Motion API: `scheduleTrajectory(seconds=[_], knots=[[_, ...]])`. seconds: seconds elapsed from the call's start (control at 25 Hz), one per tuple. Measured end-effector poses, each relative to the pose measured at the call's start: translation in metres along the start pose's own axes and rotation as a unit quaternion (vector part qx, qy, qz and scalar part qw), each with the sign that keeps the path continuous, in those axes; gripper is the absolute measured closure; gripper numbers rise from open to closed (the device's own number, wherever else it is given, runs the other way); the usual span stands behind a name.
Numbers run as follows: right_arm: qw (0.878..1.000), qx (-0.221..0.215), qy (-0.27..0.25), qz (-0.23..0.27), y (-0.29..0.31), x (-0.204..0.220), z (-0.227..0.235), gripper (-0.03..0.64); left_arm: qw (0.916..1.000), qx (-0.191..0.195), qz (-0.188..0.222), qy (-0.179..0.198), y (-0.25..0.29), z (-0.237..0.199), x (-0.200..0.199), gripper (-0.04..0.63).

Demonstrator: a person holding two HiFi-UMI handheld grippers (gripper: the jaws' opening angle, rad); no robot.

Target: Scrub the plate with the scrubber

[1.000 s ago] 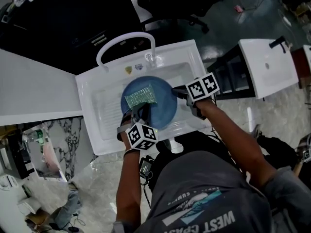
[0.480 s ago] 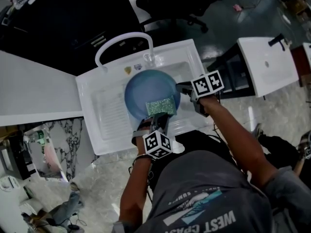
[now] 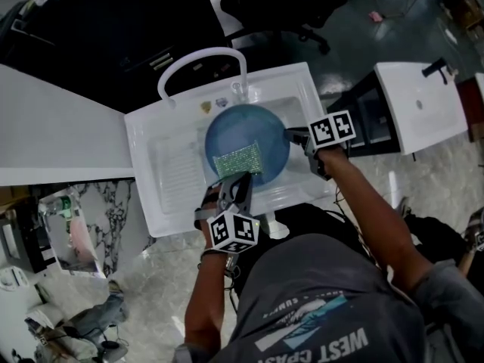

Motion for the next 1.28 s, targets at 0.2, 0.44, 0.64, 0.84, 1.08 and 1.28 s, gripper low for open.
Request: scheduleTrajectory(seconds=[0.2, 0.44, 0.64, 0.84, 1.08, 1.28], knots=[[1.000, 0.012, 0.014, -0.003, -0.003, 0.005, 0.015, 0.575, 0.9972, -0.058, 0.013, -0.044, -0.035, -0.030, 0.016, 0.574], [0.999, 0.025, 0.025, -0.011, -0.005, 0.012, 0.030, 0.575, 0.9887, -0.099, -0.048, -0.101, -0.047, -0.063, 0.083, 0.574], [0.999, 0.032, 0.031, -0.021, -0.002, 0.017, 0.039, 0.575, 0.9812, -0.100, -0.099, -0.133, -0.041, -0.075, 0.141, 0.574], [0.998, 0.037, 0.033, -0.030, 0.002, 0.018, 0.044, 0.575, 0.9740, -0.086, -0.138, -0.158, -0.030, -0.076, 0.179, 0.574], [0.998, 0.042, 0.036, -0.036, 0.009, 0.019, 0.050, 0.575, 0.9677, -0.076, -0.167, -0.173, -0.018, -0.075, 0.205, 0.572], [0.997, 0.045, 0.039, -0.045, 0.017, 0.018, 0.052, 0.575, 0.9650, -0.069, -0.174, -0.184, -0.012, -0.076, 0.213, 0.568]])
Point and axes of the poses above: the fingertips, and each gripper's own axes: y forward along the fingers, z to its right, x out of its underside, the point moved 8 cm from there along -y, backward along the fingers, and after that the axes turned 1 degree about -z, right-handed, at the moved point
